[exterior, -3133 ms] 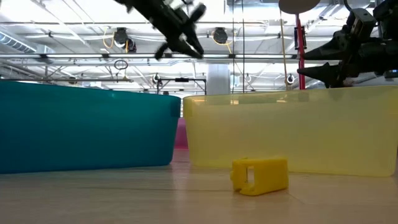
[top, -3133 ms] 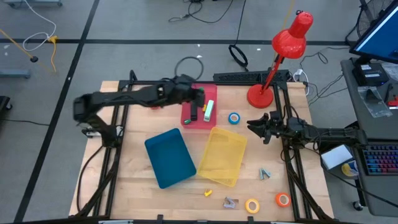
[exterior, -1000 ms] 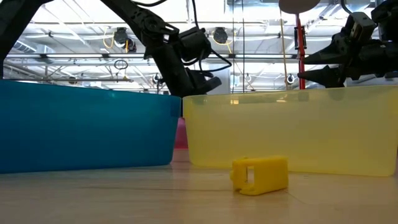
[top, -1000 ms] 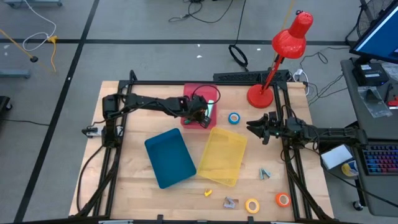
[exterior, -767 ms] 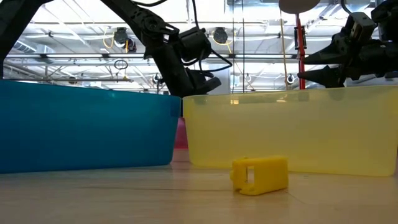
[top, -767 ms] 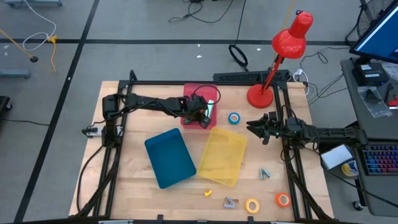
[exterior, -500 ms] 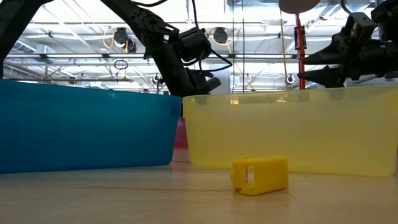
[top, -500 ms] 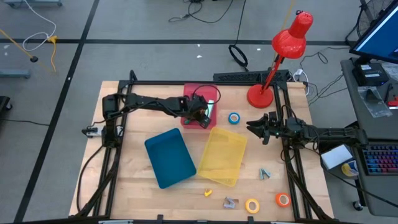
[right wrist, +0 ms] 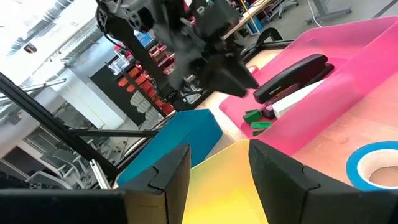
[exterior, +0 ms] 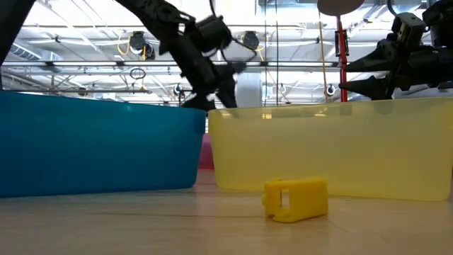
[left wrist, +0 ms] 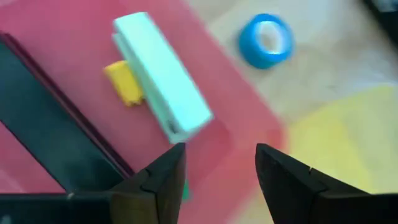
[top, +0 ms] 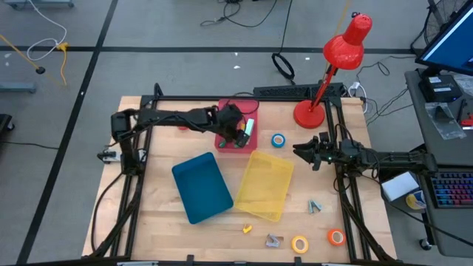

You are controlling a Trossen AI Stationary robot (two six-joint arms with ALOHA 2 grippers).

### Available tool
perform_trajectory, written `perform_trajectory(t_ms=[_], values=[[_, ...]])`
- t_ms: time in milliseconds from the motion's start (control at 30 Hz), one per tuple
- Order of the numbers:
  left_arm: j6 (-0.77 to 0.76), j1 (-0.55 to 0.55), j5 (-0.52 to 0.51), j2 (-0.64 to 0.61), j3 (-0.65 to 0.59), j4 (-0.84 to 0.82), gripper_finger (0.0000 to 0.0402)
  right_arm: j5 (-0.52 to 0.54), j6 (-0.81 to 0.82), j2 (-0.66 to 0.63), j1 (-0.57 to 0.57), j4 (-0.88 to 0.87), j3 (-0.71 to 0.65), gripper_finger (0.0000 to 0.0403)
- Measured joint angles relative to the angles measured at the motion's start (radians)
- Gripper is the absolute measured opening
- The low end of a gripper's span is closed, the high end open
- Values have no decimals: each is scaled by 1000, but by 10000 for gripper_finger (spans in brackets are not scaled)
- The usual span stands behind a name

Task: Pick and place Stapler, Stapler remover, tape
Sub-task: Put the small yellow stapler into the red bin

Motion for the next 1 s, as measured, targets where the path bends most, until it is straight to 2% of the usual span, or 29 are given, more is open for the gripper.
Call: perform_trajectory(t_ms=[200,467,600,800,1000], values=[[-7,-44,96,-117,0,-9,191,0,-3,0,0,3,0,157],[13,-240,85,-218,1,-13,186,0,-8,0,0,3,0,157],[69,-366,30,-219,0,-15,186,0,-8,0,0,3,0,157],[185,-530,-143,-204,0,-30,186,3,-54,0,0,3,0,157],[173,-627,-279,-204,0,31,186,3,-53,0,0,2,0,157]])
